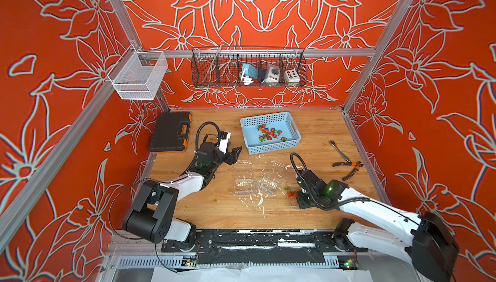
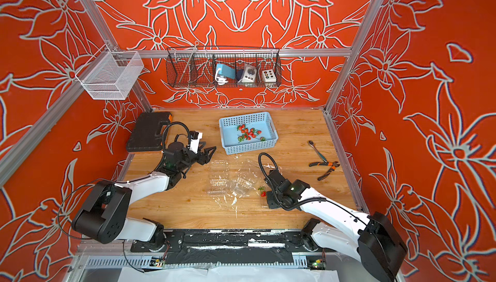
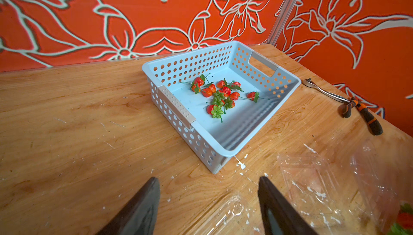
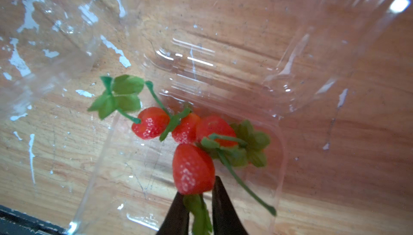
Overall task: Pack strawberries into containers
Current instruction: Adjust the packing box at the center of the board.
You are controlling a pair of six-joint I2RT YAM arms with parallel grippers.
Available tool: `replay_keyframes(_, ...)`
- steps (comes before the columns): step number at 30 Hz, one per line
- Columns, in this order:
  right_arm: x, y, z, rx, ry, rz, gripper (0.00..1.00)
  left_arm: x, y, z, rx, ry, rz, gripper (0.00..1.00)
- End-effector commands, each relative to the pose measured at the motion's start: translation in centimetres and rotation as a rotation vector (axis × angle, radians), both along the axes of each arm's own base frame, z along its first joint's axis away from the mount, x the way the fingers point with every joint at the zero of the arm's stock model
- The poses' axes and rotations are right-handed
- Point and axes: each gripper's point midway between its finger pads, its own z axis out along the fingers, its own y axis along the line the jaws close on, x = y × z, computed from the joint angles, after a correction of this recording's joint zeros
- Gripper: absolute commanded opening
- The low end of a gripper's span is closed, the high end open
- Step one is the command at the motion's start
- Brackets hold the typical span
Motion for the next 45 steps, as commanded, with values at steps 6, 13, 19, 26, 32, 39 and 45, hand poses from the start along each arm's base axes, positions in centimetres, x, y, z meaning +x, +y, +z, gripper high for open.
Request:
replay_keyframes(6, -0.4, -0.8, -1.6, -0.058, 0.018, -0.053, 0.26, -0.4, -0.2, 1.0, -0.014, -0.043, -0.012, 0.69)
replay_keyframes(13, 0.5, -0.3, -2.0, -0.052, -0.003, -0.083, 0.33, -0.3, -0.3, 0.9, -0.015, -0.040, -0.013, 0.69)
replay_keyframes(19, 1.8, 0.1, -3.0, -0.089, -0.012, -0.123, 0.34, -0.3, -0.3, 1.1, -0.014, -0.044, -0.011, 0.69)
replay_keyframes(26, 4.5, 0.3, -2.0, -0.127, -0.072, -0.131, 0.35, -0.2, -0.3, 1.1, -0.015, -0.047, -0.012, 0.69)
replay_keyframes(32, 5.4, -0.3, -2.4, -0.141, -0.071, -0.146, 0.35, -0.2, -0.3, 1.1, -0.015, -0.045, -0.011, 0.69)
replay_keyframes(39, 7.5, -1.3, -1.2, -0.148, -0.118, -0.158, 0.36, -0.1, -0.4, 1.1, -0.017, -0.045, -0.016, 0.69)
replay_keyframes(45, 9.2, -1.1, 1.2, -0.115, -0.159, -0.122, 0.36, -0.1, -0.4, 1.1, -0.018, -0.046, -0.017, 0.69)
